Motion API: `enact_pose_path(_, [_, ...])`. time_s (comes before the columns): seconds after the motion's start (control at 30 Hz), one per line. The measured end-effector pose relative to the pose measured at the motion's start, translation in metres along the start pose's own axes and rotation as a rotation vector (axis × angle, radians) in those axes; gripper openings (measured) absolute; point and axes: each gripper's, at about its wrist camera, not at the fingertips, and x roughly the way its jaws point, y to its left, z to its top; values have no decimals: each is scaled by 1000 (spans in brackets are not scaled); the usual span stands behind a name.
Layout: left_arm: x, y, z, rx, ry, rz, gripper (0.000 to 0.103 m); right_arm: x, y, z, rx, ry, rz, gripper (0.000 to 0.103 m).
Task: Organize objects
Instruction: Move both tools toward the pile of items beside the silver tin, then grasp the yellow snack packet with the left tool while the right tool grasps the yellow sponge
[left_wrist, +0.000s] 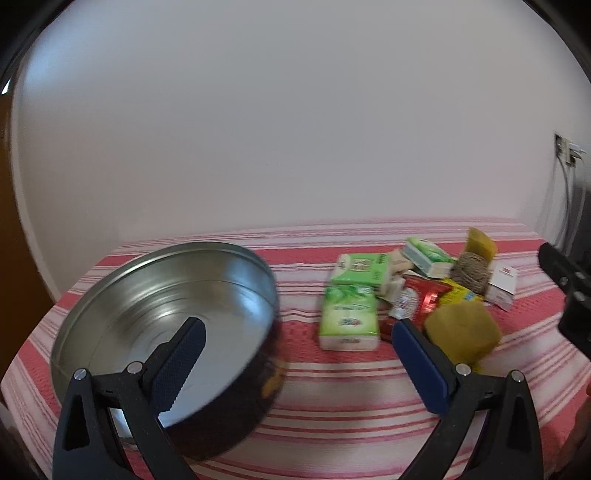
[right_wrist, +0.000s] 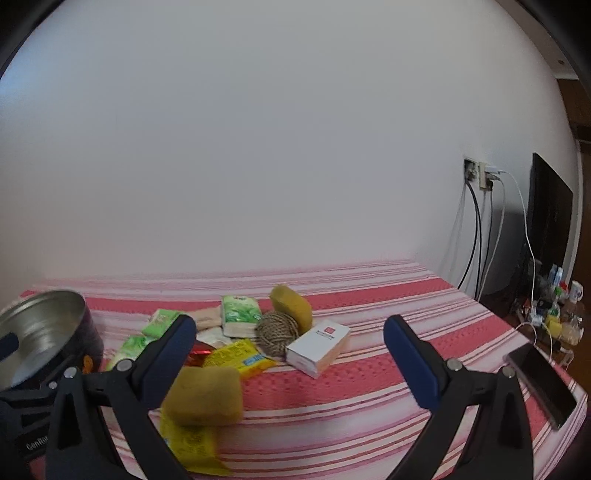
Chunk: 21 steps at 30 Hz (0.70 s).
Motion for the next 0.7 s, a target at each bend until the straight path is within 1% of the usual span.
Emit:
enact_pose_path(0.03, [0,-2,0,1,10,-19,102,1,-2,-1,-12,11,5,96])
enact_pose_path(0.13, [0,-12,-3,9,45,-74,102,9,-10,-5,-37,55,6,86])
enact_pose_path(0.2, [1,-22,-6,19,82,-101,102,13,-18,-7,-27,86,4,83])
enact_pose_path(0.3, [5,-39,-9,35,133,-167,102,17,-37,-11,15,112,-7,83])
enact_pose_path(0.4, [10,-59,-12,56,180,-198,102,19,-52,-10,44,122,-29,83])
enact_pose_path(0.5, [19,-76,-15,70,231,-227,102,23,-64,-10,83,146,-21,83])
enact_pose_path(0.57, [29,-84,-17,71,274,-233,102,22,-69,-10,98,151,-19,83])
enact_pose_path(0.63, [41,-90,-18,72,330,-218,102,22,-71,-10,103,151,-16,83])
enact_pose_path(0.7, [52,-93,-22,72,390,-214,93,21,-72,-10,102,150,-10,84])
